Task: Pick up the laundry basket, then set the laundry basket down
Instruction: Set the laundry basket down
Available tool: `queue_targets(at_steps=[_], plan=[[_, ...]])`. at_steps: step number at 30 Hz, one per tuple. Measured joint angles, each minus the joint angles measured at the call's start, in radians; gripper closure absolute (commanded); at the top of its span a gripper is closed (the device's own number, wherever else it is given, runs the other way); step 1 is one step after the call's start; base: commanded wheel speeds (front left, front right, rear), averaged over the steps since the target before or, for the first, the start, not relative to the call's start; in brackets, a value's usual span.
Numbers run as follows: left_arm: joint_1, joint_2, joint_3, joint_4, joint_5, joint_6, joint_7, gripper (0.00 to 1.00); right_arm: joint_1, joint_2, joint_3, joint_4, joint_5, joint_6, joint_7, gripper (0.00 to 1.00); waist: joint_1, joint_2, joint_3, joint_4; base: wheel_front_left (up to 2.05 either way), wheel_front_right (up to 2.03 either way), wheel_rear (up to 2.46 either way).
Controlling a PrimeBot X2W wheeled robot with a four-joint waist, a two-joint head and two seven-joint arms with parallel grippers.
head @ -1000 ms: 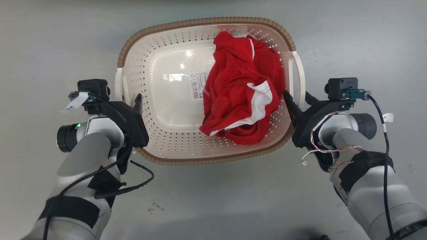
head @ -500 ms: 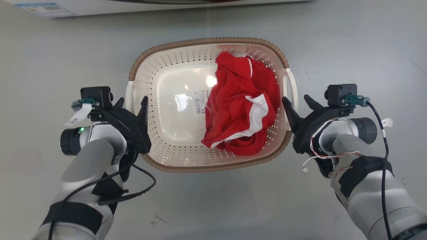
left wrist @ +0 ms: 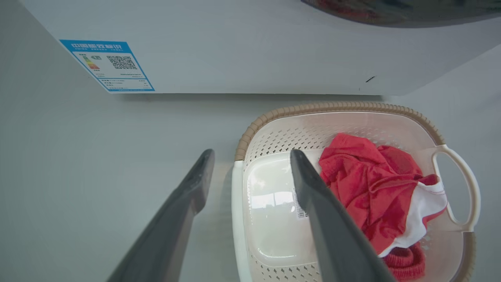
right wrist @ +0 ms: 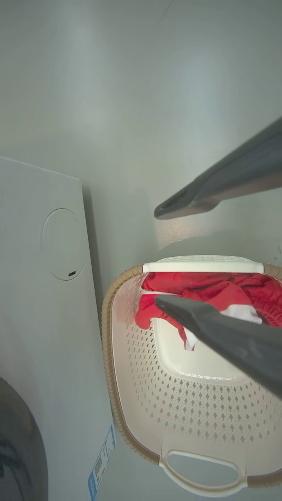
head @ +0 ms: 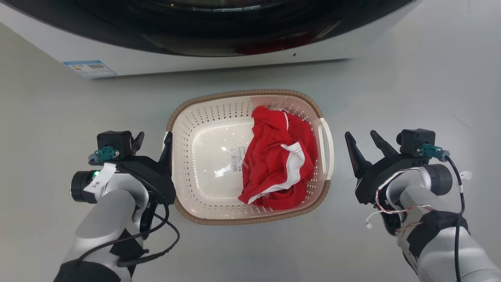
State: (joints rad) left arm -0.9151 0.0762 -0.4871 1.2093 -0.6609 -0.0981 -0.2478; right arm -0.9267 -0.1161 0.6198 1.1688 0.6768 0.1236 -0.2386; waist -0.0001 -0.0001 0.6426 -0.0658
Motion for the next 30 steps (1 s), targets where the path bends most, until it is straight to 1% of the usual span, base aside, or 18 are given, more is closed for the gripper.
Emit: queue_targets(at_steps=[7, 12, 19, 24, 30], plan=[[0.056, 0.01, 0.001, -0.061, 0.015, 0.005, -0.002, 0.0, 0.071, -0.015, -0.009, -0.037, 0.002, 0.0, -0.011, 0.0, 0.0, 0.0, -0.102, -0.001, 0.0, 0.0, 0.0], [0.11, 0.021, 0.02, -0.145, 0.039, 0.029, -0.002, 0.0, 0.124, -0.024, -0.033, -0.08, 0.002, -0.003, -0.011, 0.0, -0.0001, 0.0, -0.176, 0.0, 0.0, 0.0, 0.0], [0.213, 0.055, 0.051, -0.278, 0.063, 0.077, -0.002, 0.0, 0.212, -0.043, -0.09, -0.189, 0.0, -0.059, -0.011, 0.0, -0.0002, -0.0001, -0.28, 0.001, 0.0, 0.0, 0.0], [0.299, 0.078, 0.065, -0.389, 0.104, 0.119, -0.002, 0.0, 0.285, -0.059, -0.107, -0.277, -0.041, -0.092, -0.011, 0.0, -0.0002, -0.0001, -0.355, -0.001, 0.0, 0.0, 0.0], [0.435, 0.088, 0.083, -0.532, 0.13, 0.162, -0.002, 0.0, 0.391, -0.084, -0.125, -0.394, -0.088, -0.137, -0.011, 0.0, -0.0002, -0.0001, -0.445, -0.005, 0.0, 0.0, 0.0]])
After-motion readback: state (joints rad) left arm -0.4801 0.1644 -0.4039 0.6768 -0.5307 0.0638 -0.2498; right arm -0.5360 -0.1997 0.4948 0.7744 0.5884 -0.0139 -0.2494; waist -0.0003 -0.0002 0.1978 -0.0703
